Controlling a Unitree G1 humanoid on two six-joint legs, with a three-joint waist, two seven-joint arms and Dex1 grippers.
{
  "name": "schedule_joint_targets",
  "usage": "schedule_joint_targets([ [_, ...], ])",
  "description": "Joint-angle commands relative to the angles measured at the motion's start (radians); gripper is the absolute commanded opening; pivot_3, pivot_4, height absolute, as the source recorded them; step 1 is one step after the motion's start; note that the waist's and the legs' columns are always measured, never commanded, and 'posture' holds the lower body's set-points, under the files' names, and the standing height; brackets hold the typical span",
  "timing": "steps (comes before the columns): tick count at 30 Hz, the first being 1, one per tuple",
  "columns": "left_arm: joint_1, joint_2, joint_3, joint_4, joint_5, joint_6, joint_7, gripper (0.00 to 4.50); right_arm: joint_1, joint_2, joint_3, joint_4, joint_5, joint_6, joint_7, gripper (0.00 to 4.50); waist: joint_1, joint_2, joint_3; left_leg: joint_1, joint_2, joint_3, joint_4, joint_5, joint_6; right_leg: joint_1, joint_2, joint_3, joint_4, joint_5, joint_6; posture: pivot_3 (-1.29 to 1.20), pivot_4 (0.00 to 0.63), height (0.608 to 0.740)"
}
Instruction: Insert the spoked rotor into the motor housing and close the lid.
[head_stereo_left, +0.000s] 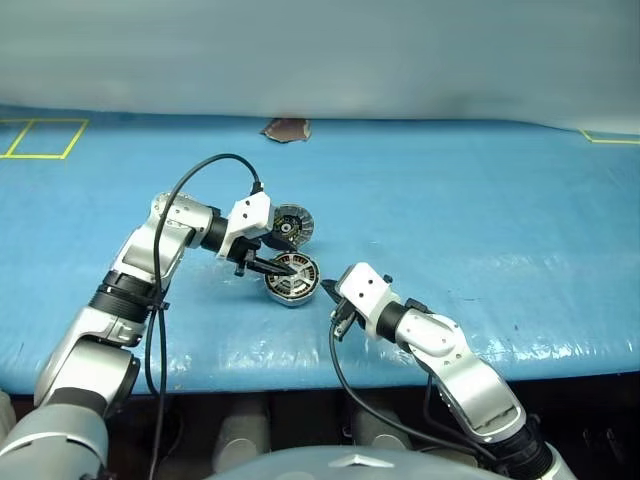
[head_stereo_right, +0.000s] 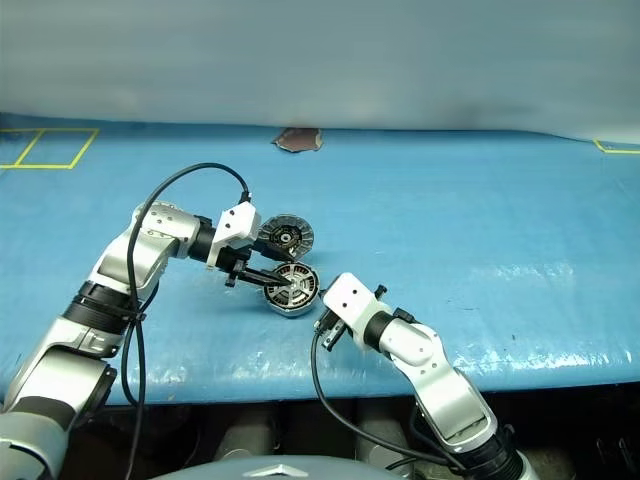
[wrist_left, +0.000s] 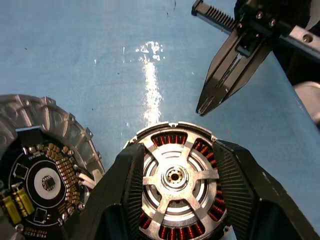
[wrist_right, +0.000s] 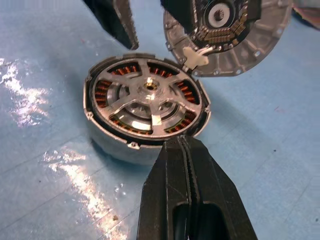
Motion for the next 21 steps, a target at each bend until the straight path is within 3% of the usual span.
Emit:
schedule_joint_targets([
  [1,0.041,0.039,0.039,-0.066,-0.004,0.007,0.035,2.35,-0.046,0.027,-0.017,0.037,0.003,-0.050,-0.008,0.00,0.000,0.000,0.000,0.000,0.000,0.000,0.000,0.000,0.000,0.000,0.000,0.000,0.000,0.000,0.000,0.00,0.150,0.740],
  [11,0.212,0.106,0.144,-0.188,-0.026,0.075,0.172,2.35,-0.167,0.122,0.007,0.258,-0.008,-0.127,0.005,0.00,0.003,0.000,0.000,0.000,0.000,0.000,0.000,0.000,0.000,0.001,0.000,0.000,0.000,0.000,0.000,0.00,0.150,0.740],
  [21,0.280,0.118,0.187,-0.254,-0.063,0.128,0.241,2.35,-0.143,0.181,0.009,0.356,0.021,-0.145,0.026,0.00,0.000,0.000,0.000,0.001,0.000,0.000,-0.001,0.000,0.000,0.001,0.001,0.000,0.000,0.000,0.000,0.00,0.150,0.740],
])
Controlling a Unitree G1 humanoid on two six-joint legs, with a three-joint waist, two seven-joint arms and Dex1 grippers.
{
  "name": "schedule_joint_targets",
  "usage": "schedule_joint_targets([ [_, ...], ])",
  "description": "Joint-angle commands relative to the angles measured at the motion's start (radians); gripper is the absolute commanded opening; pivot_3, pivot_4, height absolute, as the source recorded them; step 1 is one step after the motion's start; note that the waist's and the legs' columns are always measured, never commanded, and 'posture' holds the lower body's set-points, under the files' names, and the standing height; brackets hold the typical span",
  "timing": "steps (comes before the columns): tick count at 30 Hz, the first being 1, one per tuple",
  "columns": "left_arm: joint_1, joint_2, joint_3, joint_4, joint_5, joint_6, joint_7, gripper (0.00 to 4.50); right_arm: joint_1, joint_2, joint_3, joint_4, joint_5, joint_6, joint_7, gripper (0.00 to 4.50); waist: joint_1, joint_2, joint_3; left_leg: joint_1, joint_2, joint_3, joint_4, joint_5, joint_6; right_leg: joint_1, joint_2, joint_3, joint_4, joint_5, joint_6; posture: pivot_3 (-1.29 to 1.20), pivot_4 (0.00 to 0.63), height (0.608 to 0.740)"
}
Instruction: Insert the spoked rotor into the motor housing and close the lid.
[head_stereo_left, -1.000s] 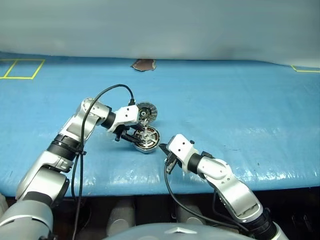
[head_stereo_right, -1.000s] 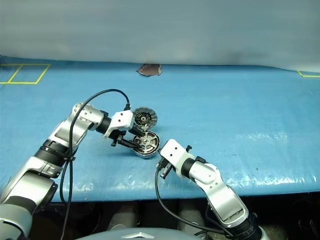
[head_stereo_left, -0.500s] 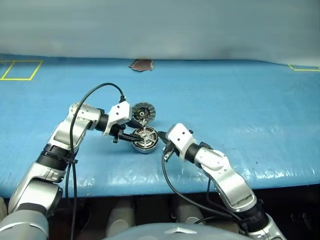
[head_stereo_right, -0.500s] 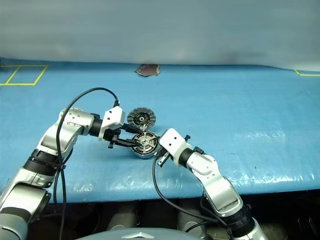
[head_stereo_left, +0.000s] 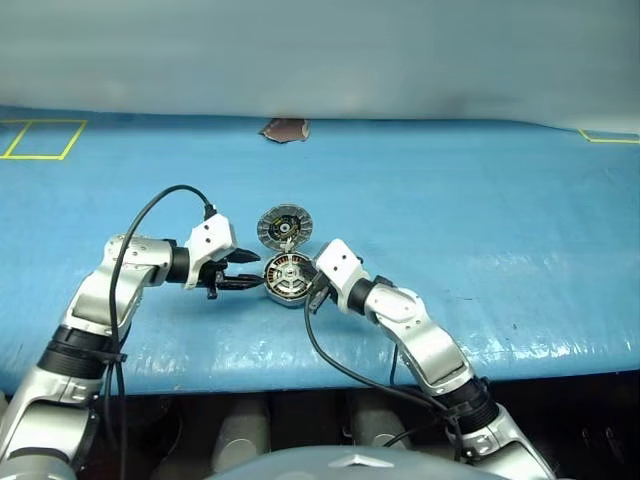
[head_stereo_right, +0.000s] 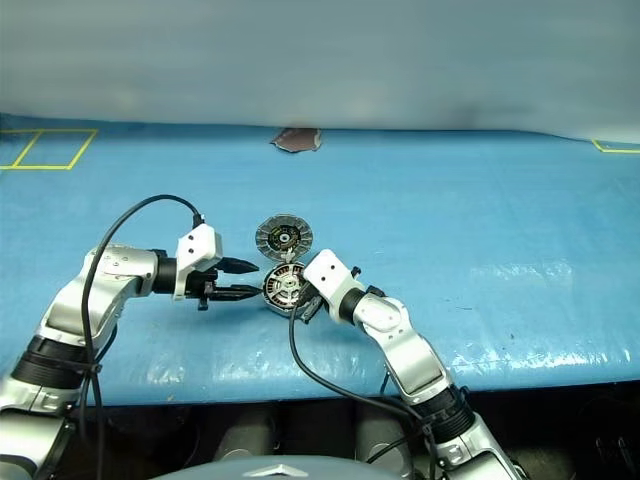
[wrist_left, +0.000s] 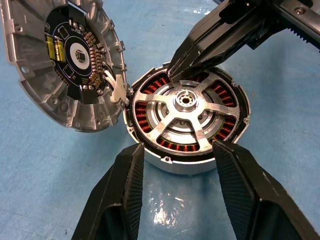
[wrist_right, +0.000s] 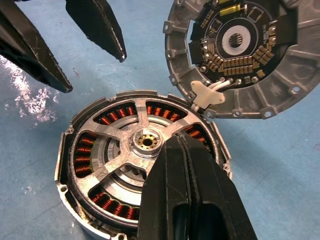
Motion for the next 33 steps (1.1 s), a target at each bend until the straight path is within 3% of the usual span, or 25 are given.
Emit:
schedule_joint_targets([
  [1,0.002,0.015,0.039,-0.052,-0.025,0.009,0.018,2.35,0.018,0.014,0.002,0.026,0.009,-0.013,-0.001,0.00,0.000,0.000,0.000,0.000,0.000,0.000,0.000,0.000,0.000,0.000,0.000,0.000,0.000,0.000,0.000,0.00,0.150,0.740],
  [11,-0.028,0.017,0.039,-0.045,-0.032,0.028,0.041,2.35,0.045,0.073,0.023,0.226,-0.005,0.011,-0.023,0.00,-0.010,-0.001,-0.004,0.006,0.006,0.001,0.000,0.000,0.000,0.004,0.005,0.001,0.000,0.000,-0.001,0.00,0.150,0.740],
  [18,-0.027,0.023,0.044,-0.048,-0.042,0.035,0.056,2.35,0.037,0.053,0.098,0.298,-0.062,0.096,-0.014,0.00,-0.014,-0.001,-0.013,0.019,0.009,0.002,-0.005,0.000,-0.001,0.007,0.007,0.001,0.001,-0.003,-0.006,0.00,0.150,0.740],
  [33,0.008,0.028,0.046,-0.059,-0.066,0.044,0.071,2.35,0.006,0.032,0.168,0.306,-0.157,0.182,-0.009,0.00,-0.025,-0.001,-0.034,0.026,0.010,0.003,-0.013,-0.001,-0.001,0.009,0.006,0.000,0.000,-0.005,-0.010,0.00,0.150,0.740],
])
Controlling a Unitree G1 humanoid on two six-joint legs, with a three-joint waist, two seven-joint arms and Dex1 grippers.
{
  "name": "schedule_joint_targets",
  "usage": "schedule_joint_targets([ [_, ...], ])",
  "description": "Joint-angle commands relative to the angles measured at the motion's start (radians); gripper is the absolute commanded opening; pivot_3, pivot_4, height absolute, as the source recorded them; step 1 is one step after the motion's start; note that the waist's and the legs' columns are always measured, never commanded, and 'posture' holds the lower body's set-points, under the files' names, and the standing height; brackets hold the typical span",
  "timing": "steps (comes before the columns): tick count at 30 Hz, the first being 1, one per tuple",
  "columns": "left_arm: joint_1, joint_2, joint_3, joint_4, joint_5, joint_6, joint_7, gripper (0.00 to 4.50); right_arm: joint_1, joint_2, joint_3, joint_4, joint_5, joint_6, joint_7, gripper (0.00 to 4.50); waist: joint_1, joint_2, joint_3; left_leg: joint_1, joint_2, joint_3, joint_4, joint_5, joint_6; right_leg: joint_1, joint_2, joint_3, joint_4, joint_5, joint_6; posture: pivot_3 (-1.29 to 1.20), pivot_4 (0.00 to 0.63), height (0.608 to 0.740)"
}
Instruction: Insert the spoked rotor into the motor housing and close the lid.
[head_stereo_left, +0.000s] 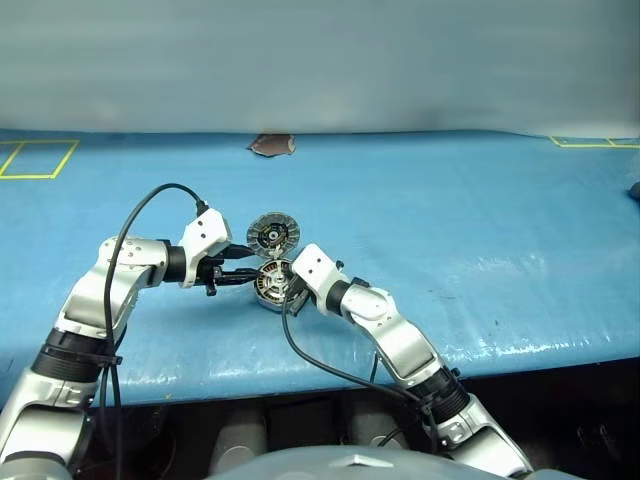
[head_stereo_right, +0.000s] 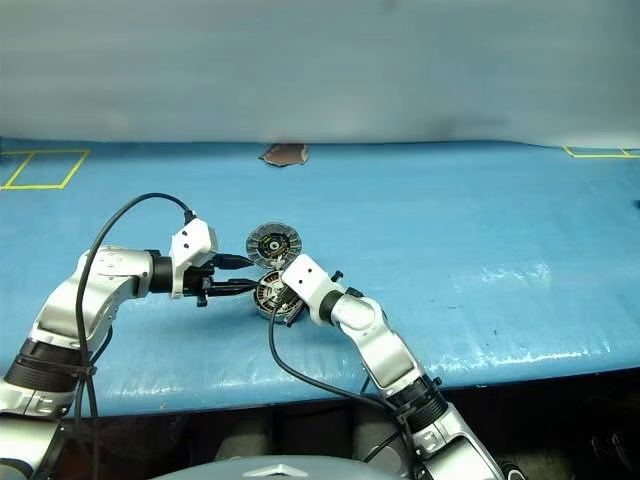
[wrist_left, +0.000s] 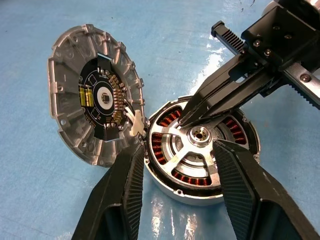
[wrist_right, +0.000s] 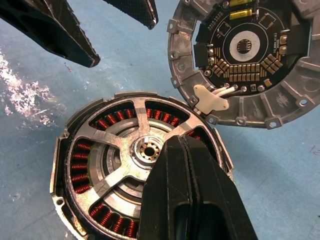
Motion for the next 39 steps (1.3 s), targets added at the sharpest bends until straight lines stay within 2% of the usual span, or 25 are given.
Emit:
schedule_joint_targets([
  [1,-0.001,0.012,0.029,-0.040,-0.023,0.001,-0.002,2.35,0.061,-0.043,0.087,0.162,-0.059,0.155,0.022,0.00,0.000,0.000,0.000,0.002,0.000,0.000,0.000,-0.001,-0.001,0.001,0.000,0.000,-0.001,0.000,0.000,0.00,0.150,0.740],
  [5,0.007,0.009,0.016,-0.038,-0.030,0.000,-0.003,2.35,0.060,-0.055,0.094,0.143,-0.082,0.172,0.030,0.00,0.000,0.000,0.000,0.008,0.000,-0.001,-0.001,-0.008,-0.012,0.007,-0.001,0.000,-0.002,-0.001,-0.001,0.00,0.150,0.740],
  [17,0.040,-0.028,-0.001,0.022,-0.027,-0.031,-0.005,2.35,0.074,-0.103,0.114,0.130,-0.103,0.209,0.045,0.00,0.002,0.001,-0.001,0.008,0.000,-0.001,-0.002,-0.010,-0.015,0.007,-0.002,0.000,-0.005,-0.004,-0.002,0.00,0.150,0.740],
  [22,0.049,-0.042,0.000,0.022,-0.029,-0.032,0.001,2.35,0.092,-0.131,0.118,0.111,-0.131,0.216,0.037,0.00,0.002,0.006,-0.005,0.008,0.001,-0.002,-0.004,-0.012,-0.018,0.009,-0.001,-0.002,-0.011,-0.004,-0.002,0.00,0.150,0.740],
  [25,0.055,-0.042,0.001,0.022,-0.031,-0.035,0.000,2.35,0.122,-0.134,0.094,0.064,-0.118,0.226,0.021,0.00,0.008,0.009,-0.007,0.008,0.001,-0.002,-0.004,-0.012,-0.018,0.011,-0.003,-0.003,-0.017,-0.004,-0.002,0.00,0.150,0.740],
  [32,0.057,-0.053,-0.003,0.026,-0.027,-0.040,0.008,2.35,0.160,-0.158,0.084,-0.020,-0.120,0.240,0.004,0.00,0.026,0.009,-0.007,0.007,-0.004,-0.001,-0.004,-0.018,-0.016,0.011,-0.009,-0.003,-0.018,-0.007,0.004,0.00,0.150,0.740],
  [39,0.066,-0.103,-0.004,0.023,-0.030,-0.042,0.036,2.35,0.167,-0.202,0.082,-0.113,-0.138,0.230,0.013,0.00,0.033,0.006,-0.007,0.005,-0.006,0.000,-0.004,-0.022,-0.007,0.011,-0.011,-0.005,-0.019,-0.012,0.007,0.00,0.150,0.740],
])
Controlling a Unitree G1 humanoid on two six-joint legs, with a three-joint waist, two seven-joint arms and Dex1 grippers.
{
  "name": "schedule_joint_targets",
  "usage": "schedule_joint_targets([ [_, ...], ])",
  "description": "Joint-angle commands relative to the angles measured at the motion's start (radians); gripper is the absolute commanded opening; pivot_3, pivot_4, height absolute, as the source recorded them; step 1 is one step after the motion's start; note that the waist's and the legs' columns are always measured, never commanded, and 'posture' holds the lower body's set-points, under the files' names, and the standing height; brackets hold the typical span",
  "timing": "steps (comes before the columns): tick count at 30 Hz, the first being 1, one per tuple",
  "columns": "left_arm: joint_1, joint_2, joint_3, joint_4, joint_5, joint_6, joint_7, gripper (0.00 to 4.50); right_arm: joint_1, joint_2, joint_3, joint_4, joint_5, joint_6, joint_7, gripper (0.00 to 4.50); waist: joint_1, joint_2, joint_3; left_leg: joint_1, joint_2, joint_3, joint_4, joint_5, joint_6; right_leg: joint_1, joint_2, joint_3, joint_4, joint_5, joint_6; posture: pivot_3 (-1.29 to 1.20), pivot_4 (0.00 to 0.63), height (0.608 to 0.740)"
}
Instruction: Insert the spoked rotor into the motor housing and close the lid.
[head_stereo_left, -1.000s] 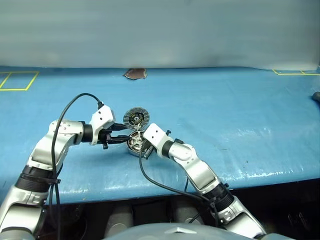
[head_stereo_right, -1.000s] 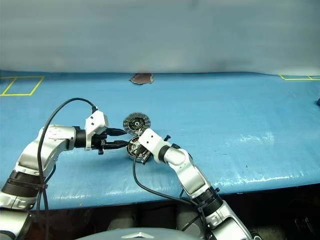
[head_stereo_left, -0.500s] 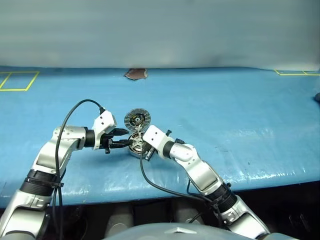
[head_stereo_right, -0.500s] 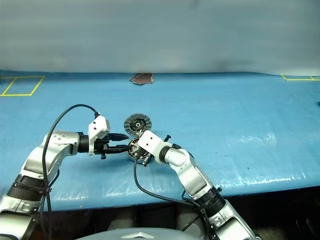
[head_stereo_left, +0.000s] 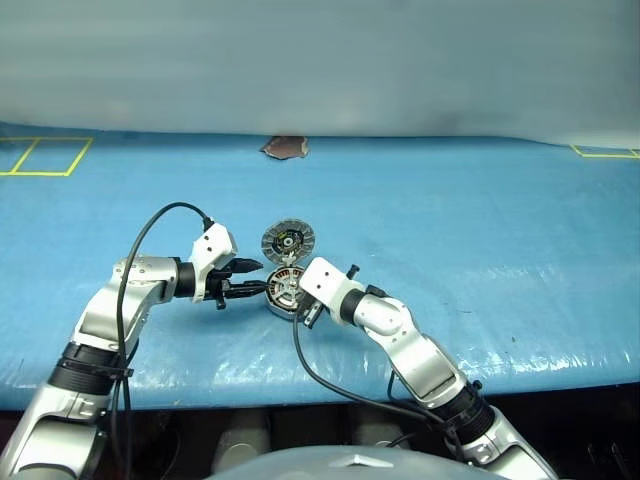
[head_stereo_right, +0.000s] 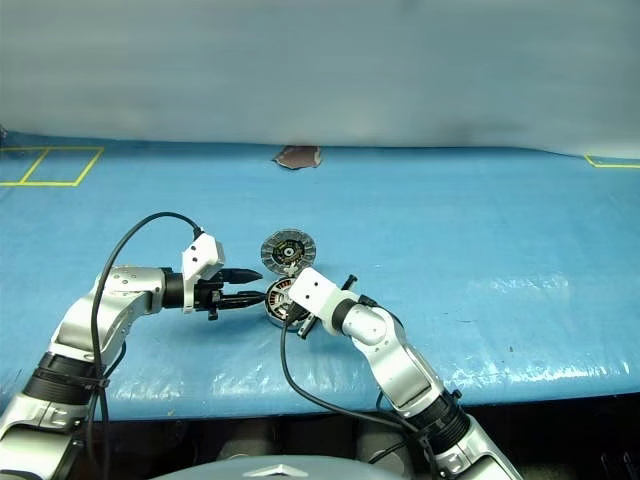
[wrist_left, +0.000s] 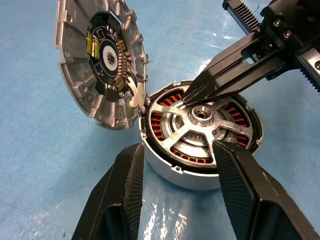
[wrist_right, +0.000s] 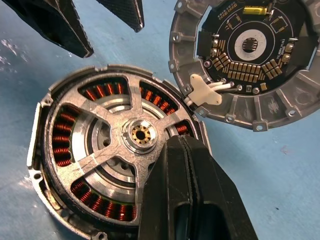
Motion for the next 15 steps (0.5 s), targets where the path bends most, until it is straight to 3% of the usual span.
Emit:
schedule_joint_targets([
  [1,0.000,-0.015,0.003,-0.010,-0.006,-0.019,0.012,2.35,0.078,-0.058,0.036,0.085,-0.024,0.120,0.035,0.00,0.000,-0.002,0.001,0.000,0.000,0.000,0.000,-0.001,0.000,0.000,0.000,0.000,0.000,-0.001,0.000,0.00,0.150,0.740],
  [10,-0.003,-0.034,0.002,0.008,-0.007,-0.037,0.020,2.35,0.041,-0.040,-0.018,-0.083,0.004,0.114,0.054,0.00,0.004,-0.003,0.013,-0.004,-0.002,-0.002,0.000,-0.005,0.002,-0.002,0.000,0.000,0.000,-0.006,0.003,0.00,0.150,0.740],
  [15,0.012,0.012,0.027,-0.006,-0.022,-0.025,-0.004,2.35,0.032,-0.029,-0.021,-0.117,0.003,0.114,0.047,0.00,0.003,-0.002,0.018,-0.013,-0.003,-0.003,0.003,-0.005,0.003,-0.005,0.001,0.000,0.001,-0.006,0.004,0.00,0.150,0.740],
])
